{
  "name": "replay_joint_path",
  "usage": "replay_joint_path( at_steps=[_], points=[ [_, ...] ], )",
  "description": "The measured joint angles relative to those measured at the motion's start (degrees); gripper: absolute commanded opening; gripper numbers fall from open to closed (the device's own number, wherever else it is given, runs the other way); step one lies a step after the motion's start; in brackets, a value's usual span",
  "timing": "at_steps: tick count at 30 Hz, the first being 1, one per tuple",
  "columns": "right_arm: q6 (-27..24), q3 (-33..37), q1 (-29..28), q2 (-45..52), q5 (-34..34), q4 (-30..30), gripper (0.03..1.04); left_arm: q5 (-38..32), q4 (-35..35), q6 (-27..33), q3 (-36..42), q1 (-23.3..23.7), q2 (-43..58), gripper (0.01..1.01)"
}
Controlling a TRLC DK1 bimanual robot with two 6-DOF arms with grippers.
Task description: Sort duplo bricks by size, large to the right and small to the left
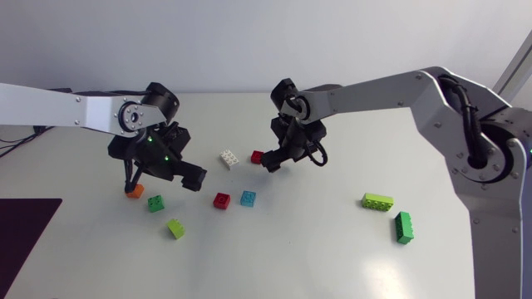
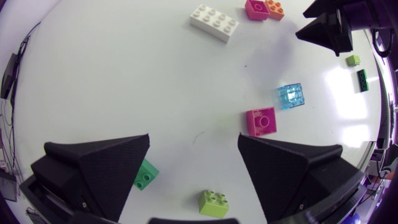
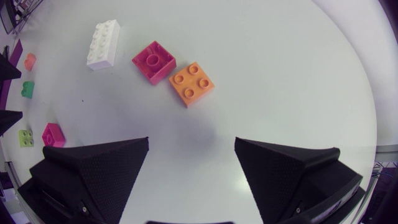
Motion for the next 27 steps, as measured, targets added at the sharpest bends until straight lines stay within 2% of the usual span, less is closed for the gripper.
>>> replay_joint_path(
  at_steps=[10,25,27],
  points=[
    [0.0,10.69,0.94,5.33,-0.39,-1.09,1.0,0.02,-0.11,0.94,-1.88,1.86,-1.75,0.987],
    [0.0,12.61,0.83,8.35,-0.44,-2.47,0.99,0.02,-0.09,1.14,-2.32,2.99,-1.99,0.987],
    [0.0,13.22,0.72,8.59,-0.44,-2.49,0.96,0.0,-0.09,1.14,-2.32,2.99,-1.99,0.987]
  ],
)
